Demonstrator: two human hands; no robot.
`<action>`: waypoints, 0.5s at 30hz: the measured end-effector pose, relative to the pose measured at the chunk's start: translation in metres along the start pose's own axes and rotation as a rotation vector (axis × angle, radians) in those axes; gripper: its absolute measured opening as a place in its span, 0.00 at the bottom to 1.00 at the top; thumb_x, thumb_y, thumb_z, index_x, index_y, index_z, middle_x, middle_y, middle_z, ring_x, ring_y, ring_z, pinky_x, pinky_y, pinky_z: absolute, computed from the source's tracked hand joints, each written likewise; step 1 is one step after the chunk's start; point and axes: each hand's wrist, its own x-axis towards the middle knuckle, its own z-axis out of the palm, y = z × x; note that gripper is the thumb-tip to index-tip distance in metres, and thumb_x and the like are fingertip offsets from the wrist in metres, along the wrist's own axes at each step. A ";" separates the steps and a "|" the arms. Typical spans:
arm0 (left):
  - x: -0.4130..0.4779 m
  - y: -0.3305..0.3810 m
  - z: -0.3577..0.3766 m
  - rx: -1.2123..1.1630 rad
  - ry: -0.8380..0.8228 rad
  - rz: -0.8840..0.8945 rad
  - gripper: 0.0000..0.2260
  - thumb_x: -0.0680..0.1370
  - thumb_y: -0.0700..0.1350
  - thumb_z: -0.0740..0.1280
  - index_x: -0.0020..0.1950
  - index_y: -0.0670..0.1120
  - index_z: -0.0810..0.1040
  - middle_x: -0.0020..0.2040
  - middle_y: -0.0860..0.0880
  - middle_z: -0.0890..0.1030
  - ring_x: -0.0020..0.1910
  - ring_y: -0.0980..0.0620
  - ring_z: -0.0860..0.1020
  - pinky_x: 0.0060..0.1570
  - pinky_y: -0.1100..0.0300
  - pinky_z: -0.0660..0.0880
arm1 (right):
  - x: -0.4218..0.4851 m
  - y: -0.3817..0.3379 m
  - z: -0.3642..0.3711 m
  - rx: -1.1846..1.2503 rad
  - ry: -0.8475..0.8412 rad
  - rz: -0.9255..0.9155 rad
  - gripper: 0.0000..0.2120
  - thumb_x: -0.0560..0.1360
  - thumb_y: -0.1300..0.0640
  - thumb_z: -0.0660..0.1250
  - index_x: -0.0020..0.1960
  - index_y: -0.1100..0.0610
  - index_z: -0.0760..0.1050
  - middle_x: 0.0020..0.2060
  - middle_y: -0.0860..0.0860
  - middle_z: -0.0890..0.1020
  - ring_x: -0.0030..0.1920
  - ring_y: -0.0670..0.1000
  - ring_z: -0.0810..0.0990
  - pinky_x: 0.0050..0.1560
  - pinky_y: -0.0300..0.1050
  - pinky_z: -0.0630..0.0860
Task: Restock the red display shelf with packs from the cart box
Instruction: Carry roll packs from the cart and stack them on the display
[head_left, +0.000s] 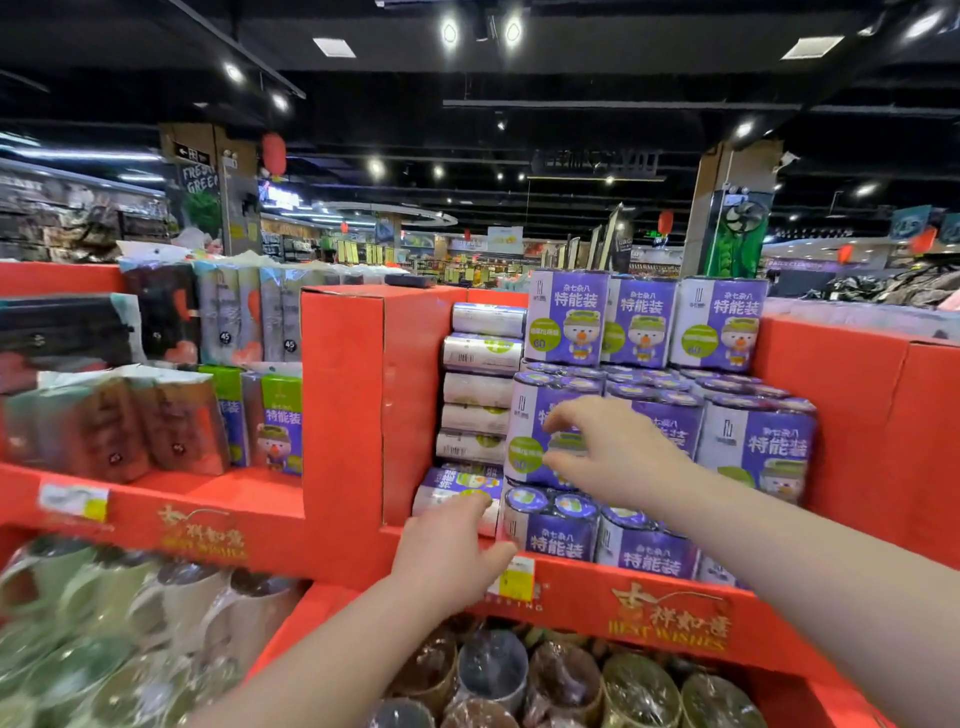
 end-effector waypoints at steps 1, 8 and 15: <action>-0.007 -0.004 -0.001 0.054 0.019 0.015 0.24 0.76 0.61 0.62 0.68 0.52 0.69 0.67 0.52 0.74 0.67 0.49 0.71 0.61 0.56 0.68 | -0.012 -0.007 0.010 -0.036 -0.049 -0.054 0.16 0.75 0.47 0.64 0.61 0.50 0.74 0.59 0.50 0.77 0.62 0.53 0.74 0.60 0.50 0.72; -0.071 -0.040 -0.007 0.374 -0.003 0.004 0.25 0.75 0.62 0.60 0.68 0.52 0.67 0.66 0.51 0.71 0.66 0.47 0.68 0.63 0.52 0.64 | -0.062 -0.048 0.082 -0.056 -0.303 -0.295 0.17 0.74 0.45 0.63 0.59 0.51 0.73 0.59 0.51 0.77 0.62 0.55 0.73 0.59 0.48 0.72; -0.151 -0.105 -0.032 0.470 -0.085 -0.162 0.30 0.76 0.63 0.60 0.74 0.51 0.60 0.71 0.48 0.65 0.71 0.45 0.63 0.69 0.49 0.60 | -0.086 -0.120 0.122 -0.080 -0.417 -0.373 0.18 0.74 0.45 0.63 0.61 0.51 0.72 0.60 0.51 0.75 0.63 0.56 0.73 0.60 0.49 0.70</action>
